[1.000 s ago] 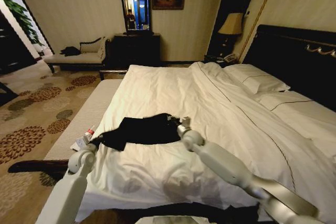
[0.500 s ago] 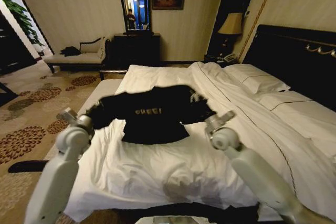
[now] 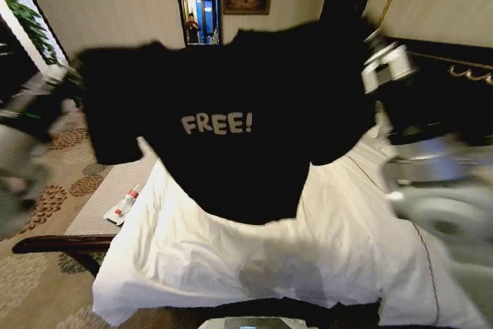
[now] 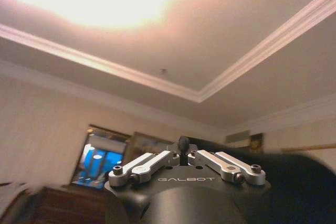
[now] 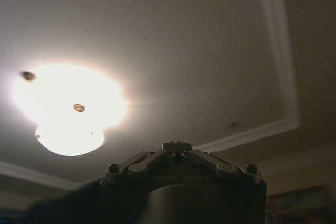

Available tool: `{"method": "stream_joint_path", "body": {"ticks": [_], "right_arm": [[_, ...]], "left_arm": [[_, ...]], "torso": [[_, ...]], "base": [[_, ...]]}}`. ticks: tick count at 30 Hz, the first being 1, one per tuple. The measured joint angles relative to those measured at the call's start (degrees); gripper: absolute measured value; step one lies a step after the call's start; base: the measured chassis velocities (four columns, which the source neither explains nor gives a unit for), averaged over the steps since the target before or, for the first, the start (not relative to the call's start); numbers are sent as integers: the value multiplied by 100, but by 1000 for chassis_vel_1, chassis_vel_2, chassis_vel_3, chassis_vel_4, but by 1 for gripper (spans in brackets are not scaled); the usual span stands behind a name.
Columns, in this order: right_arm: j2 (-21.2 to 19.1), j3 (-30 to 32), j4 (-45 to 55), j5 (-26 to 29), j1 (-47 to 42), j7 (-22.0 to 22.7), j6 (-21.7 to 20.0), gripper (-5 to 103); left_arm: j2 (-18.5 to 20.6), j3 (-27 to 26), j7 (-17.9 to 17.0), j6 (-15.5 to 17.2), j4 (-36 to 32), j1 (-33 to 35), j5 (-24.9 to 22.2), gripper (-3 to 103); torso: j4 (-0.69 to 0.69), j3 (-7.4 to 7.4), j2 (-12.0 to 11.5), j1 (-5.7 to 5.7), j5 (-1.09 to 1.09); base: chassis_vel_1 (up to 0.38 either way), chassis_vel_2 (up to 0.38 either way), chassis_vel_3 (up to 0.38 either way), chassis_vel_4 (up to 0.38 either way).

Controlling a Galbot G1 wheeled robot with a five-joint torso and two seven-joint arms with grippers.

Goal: Fold the clothes on the bed.

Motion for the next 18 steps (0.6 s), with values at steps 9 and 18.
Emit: {"method": "stream_joint_path", "body": {"ticks": [9,18], "right_arm": [[-154,306,-34,610,-346,1535,-1286,0],[881,-1997,-184,62,-1803,2647,-2493,0]], "left_arm": [[-7,-207,-288,908,-109,848,-384,2],[-234,3216,-64,1332,614,872,2372,2]], "torso": [[1,2,0,0,0],[-3,2,-1,2,0]], "base": [[0,0,0,0],[0,0,0,0]]}}
